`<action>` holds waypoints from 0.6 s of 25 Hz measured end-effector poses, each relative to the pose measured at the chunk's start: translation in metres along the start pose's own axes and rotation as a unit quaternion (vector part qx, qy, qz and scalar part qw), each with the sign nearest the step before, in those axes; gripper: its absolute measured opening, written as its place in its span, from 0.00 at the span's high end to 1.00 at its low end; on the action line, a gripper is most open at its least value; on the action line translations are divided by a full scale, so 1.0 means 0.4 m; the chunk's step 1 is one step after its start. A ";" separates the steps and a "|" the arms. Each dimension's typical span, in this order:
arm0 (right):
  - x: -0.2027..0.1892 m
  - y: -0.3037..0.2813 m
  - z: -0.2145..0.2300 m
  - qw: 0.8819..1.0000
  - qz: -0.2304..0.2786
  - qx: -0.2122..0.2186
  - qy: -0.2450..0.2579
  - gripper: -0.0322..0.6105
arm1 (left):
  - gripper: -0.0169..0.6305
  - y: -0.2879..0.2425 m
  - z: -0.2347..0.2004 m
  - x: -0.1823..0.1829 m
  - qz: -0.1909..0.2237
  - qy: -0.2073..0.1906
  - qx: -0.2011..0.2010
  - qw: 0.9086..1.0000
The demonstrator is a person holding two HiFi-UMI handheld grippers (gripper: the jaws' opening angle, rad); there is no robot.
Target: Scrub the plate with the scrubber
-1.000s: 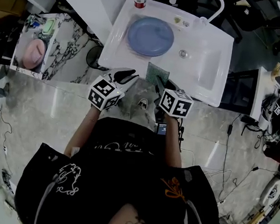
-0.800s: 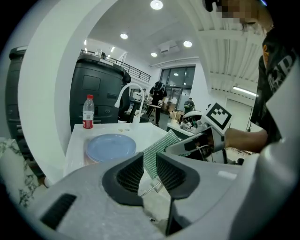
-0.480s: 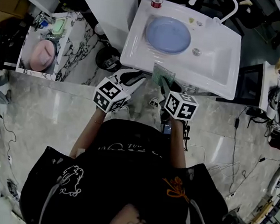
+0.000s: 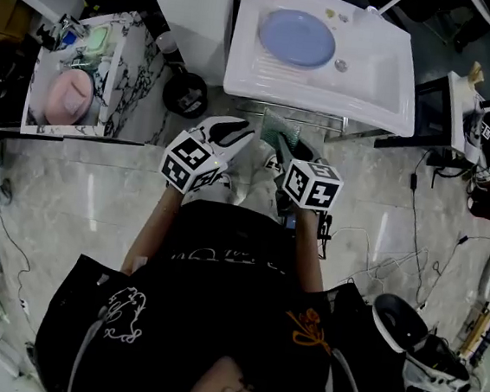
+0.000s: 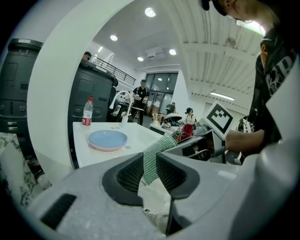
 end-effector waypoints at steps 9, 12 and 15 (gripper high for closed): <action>-0.032 0.039 -0.077 1.000 0.008 -0.015 0.016 0.81 | 0.84 0.061 0.027 -0.021 0.007 -0.013 -0.023 1.000; -0.035 0.047 -0.093 1.000 0.007 -0.015 0.020 0.81 | 0.84 0.076 0.032 -0.027 0.010 -0.009 -0.023 1.000; -0.034 0.050 -0.103 1.000 0.008 -0.016 0.025 0.81 | 0.84 0.084 0.034 -0.031 0.014 -0.008 -0.024 1.000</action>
Point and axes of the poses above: the fingertips, and each gripper's own axes: y backward along the fingers, z to its right, x out of its top, the point moved 9 cm from there along y, backward along the fingers
